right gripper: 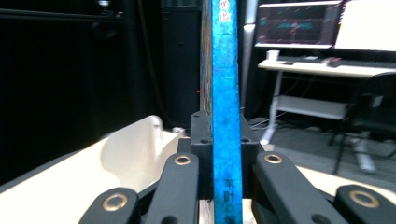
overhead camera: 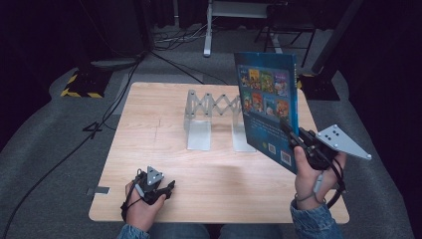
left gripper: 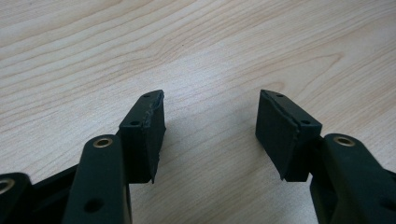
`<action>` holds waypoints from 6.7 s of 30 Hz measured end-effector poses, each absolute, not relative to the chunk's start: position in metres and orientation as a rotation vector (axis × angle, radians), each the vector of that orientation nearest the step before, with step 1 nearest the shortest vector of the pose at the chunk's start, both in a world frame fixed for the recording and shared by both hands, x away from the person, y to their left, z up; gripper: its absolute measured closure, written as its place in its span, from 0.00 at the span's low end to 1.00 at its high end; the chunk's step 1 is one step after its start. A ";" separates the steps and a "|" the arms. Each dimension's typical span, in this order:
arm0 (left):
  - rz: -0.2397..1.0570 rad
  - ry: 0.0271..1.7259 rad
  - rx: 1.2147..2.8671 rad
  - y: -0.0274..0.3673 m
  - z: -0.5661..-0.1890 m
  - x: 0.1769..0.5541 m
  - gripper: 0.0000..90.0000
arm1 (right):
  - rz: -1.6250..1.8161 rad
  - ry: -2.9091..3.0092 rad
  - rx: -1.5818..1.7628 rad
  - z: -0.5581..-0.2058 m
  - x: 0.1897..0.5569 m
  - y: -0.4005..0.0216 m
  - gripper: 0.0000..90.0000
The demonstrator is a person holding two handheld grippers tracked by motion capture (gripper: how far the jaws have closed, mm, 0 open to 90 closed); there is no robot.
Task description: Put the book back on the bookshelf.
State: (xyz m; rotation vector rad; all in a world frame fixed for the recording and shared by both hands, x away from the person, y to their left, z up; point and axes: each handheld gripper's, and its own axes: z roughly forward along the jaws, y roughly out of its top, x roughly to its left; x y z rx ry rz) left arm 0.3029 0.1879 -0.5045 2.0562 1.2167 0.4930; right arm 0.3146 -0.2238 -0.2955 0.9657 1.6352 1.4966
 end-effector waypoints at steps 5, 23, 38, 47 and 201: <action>0.494 1.223 2.050 0.188 -0.505 0.301 0.48 | 1.442 1.607 0.958 -0.306 0.333 -0.210 0.93; 0.485 1.208 2.061 0.190 -0.504 0.300 0.47 | 1.334 1.509 0.835 -0.325 0.351 -0.158 0.93; 0.494 1.204 2.064 0.191 -0.504 0.298 0.47 | 1.368 1.424 0.885 -0.335 0.367 -0.159 0.93; 0.492 1.204 2.062 0.191 -0.504 0.297 0.47 | 1.367 1.426 0.900 -0.353 0.373 -0.161 0.93; 0.463 1.168 2.086 0.230 -0.505 0.318 0.39 | 0.883 2.068 1.412 -0.503 0.329 -0.378 0.20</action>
